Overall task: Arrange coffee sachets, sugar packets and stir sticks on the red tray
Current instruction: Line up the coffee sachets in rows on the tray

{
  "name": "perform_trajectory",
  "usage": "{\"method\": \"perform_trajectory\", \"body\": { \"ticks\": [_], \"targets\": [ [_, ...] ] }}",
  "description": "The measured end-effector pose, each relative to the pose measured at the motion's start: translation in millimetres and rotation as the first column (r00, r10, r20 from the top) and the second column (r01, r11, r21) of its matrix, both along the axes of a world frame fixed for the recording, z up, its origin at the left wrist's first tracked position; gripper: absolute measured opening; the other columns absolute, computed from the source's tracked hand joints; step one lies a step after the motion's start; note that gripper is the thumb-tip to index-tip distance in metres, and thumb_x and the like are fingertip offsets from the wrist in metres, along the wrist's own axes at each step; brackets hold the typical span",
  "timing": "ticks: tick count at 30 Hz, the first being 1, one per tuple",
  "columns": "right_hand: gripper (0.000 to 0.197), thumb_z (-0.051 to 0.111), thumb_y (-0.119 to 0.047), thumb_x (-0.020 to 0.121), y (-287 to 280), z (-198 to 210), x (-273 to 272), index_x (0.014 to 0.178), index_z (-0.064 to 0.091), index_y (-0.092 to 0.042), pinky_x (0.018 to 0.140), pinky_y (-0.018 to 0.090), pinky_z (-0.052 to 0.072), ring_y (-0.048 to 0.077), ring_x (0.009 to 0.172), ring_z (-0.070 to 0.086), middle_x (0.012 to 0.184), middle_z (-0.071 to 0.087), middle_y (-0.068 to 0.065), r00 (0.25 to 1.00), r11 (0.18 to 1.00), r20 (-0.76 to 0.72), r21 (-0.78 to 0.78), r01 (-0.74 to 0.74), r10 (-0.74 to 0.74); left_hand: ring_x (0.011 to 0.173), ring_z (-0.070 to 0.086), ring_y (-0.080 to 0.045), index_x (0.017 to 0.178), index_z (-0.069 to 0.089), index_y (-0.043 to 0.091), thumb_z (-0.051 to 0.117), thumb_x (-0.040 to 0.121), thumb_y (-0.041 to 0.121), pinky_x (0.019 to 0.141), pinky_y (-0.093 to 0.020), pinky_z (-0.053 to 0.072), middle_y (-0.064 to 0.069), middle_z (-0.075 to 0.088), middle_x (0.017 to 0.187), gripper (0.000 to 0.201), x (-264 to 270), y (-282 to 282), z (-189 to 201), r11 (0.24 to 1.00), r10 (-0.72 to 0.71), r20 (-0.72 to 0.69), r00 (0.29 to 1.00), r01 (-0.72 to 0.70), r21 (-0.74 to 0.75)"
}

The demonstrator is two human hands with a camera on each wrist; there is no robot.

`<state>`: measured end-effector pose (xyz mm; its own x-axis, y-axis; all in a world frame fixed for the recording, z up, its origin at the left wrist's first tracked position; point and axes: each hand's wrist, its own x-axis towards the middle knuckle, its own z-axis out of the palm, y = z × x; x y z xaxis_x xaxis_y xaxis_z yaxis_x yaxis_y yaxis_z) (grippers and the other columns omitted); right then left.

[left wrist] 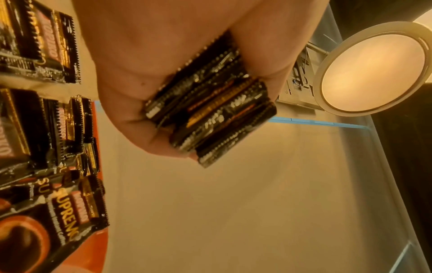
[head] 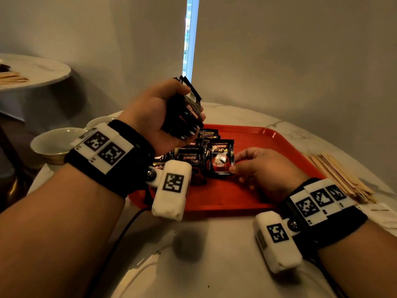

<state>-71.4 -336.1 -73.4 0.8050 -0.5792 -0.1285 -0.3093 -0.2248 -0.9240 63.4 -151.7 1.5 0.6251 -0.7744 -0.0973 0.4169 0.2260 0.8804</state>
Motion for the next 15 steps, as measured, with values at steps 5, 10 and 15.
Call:
{"method": "perform_trajectory", "body": {
  "ticks": [5,10,15],
  "targets": [
    [0.021,0.074,0.000,0.082,5.3,4.6,-0.9,0.099,0.067,-0.010,0.040,0.022,0.037,0.008,0.045,0.053,0.062,0.069,0.000,0.999,0.999,-0.036,-0.028,-0.018,0.017,0.088,0.065,-0.024,0.117,0.060,0.005,0.054,0.088,0.030,0.071,-0.031,0.049,-0.012,0.064,0.106,0.039,1.9,1.5,-0.2,1.000,-0.005,-0.007,1.000,0.005,-0.001],
    [0.024,0.075,-0.001,0.081,8.4,7.7,-1.6,0.101,0.067,-0.011,0.039,0.021,0.036,0.006,0.043,0.053,0.061,0.069,-0.001,0.998,0.999,-0.065,-0.041,-0.026,0.023,0.089,0.064,-0.023,0.124,0.058,0.004,0.054,0.087,0.030,0.073,-0.032,0.049,-0.012,0.063,0.105,0.045,2.7,2.7,0.2,1.000,-0.013,-0.013,1.000,0.012,-0.025],
    [0.024,0.078,-0.003,0.080,9.9,7.8,-4.3,0.101,0.067,-0.009,0.038,0.020,0.035,0.006,0.040,0.051,0.063,0.069,0.001,0.998,0.999,-0.057,-0.050,-0.021,0.018,0.085,0.067,-0.023,0.129,0.056,0.004,0.058,0.082,0.030,0.070,-0.032,0.054,-0.012,0.066,0.106,0.054,3.1,4.2,-0.5,1.000,0.000,-0.015,1.000,0.000,-0.020]
  ]
}}
